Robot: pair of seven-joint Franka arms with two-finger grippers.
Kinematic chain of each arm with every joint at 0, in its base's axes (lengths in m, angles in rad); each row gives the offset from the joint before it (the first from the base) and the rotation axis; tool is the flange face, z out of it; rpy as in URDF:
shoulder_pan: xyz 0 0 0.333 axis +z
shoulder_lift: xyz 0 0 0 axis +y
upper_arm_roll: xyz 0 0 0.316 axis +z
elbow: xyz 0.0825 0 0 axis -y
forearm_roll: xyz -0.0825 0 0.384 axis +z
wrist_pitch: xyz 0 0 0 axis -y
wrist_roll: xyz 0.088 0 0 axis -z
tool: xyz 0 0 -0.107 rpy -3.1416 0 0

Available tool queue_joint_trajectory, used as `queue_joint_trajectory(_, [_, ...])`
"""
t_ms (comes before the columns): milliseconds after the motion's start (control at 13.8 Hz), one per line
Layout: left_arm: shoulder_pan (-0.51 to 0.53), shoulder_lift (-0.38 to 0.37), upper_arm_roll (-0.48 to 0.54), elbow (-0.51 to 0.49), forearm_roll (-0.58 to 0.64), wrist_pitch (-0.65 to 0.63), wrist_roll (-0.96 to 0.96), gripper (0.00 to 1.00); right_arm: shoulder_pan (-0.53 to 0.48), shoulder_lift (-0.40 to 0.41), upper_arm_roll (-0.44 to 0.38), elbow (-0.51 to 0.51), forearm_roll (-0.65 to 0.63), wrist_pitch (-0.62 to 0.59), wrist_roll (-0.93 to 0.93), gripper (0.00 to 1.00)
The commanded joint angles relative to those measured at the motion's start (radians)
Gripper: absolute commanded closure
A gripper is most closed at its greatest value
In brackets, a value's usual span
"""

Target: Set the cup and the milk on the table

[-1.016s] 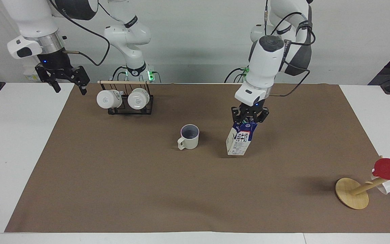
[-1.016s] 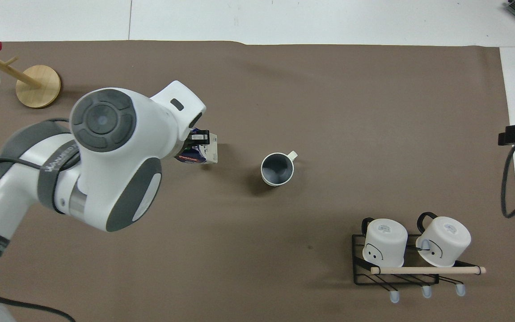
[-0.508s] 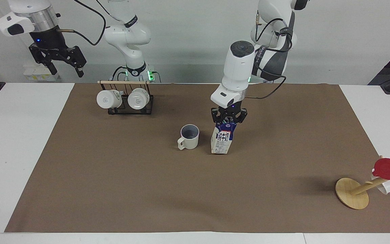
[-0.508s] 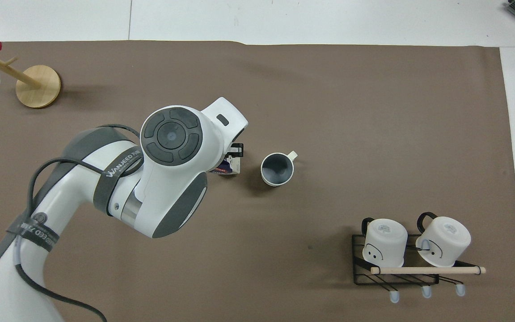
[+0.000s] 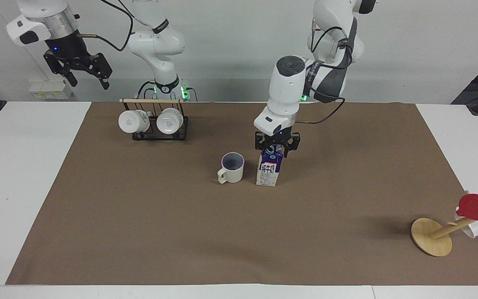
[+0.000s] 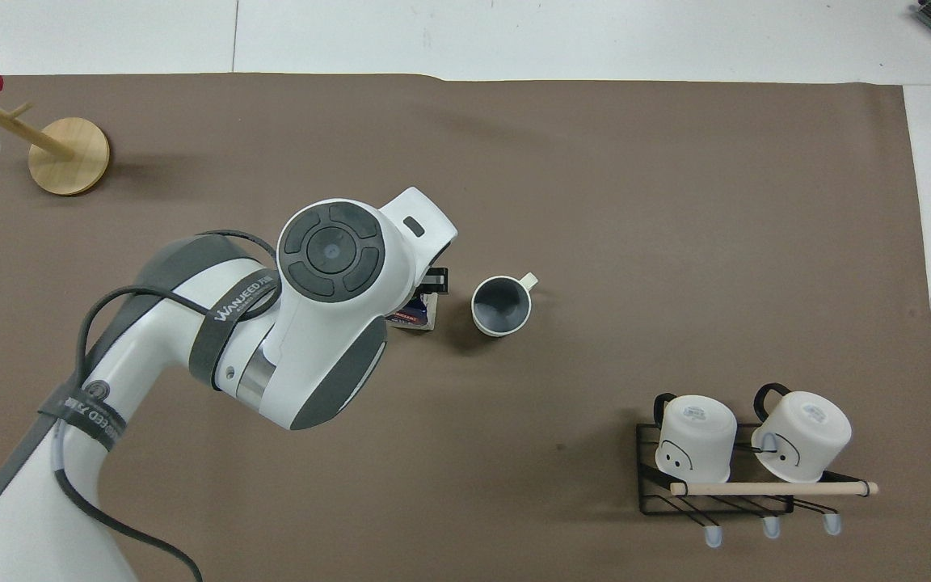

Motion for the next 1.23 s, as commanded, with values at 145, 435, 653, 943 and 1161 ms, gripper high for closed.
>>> queue_joint_trajectory(145, [0.004, -0.087, 0.017, -0.001, -0.001, -0.026, -0.006, 0.00, 0.001, -0.034, 0.010, -0.048, 0.007, 0.055, 0.029, 0.00])
queue_joint_trajectory(435, [0.079, -0.219, 0.020, -0.004, -0.001, -0.164, 0.084, 0.00, 0.001, -0.063, 0.042, -0.107, 0.006, 0.090, 0.083, 0.00])
queue_joint_trajectory(653, [0.162, -0.273, 0.028, -0.004, -0.001, -0.219, 0.203, 0.00, 0.001, -0.057, 0.046, -0.098, 0.007, 0.090, 0.083, 0.00])
queue_joint_trajectory(943, [0.328, -0.301, 0.035, 0.051, -0.001, -0.270, 0.426, 0.00, -0.001, -0.054, 0.046, -0.087, 0.016, 0.069, 0.078, 0.00])
queue_joint_trajectory(1161, [0.429, -0.287, 0.035, 0.154, -0.003, -0.385, 0.611, 0.00, -0.001, -0.054, 0.046, -0.087, 0.016, 0.069, 0.078, 0.00])
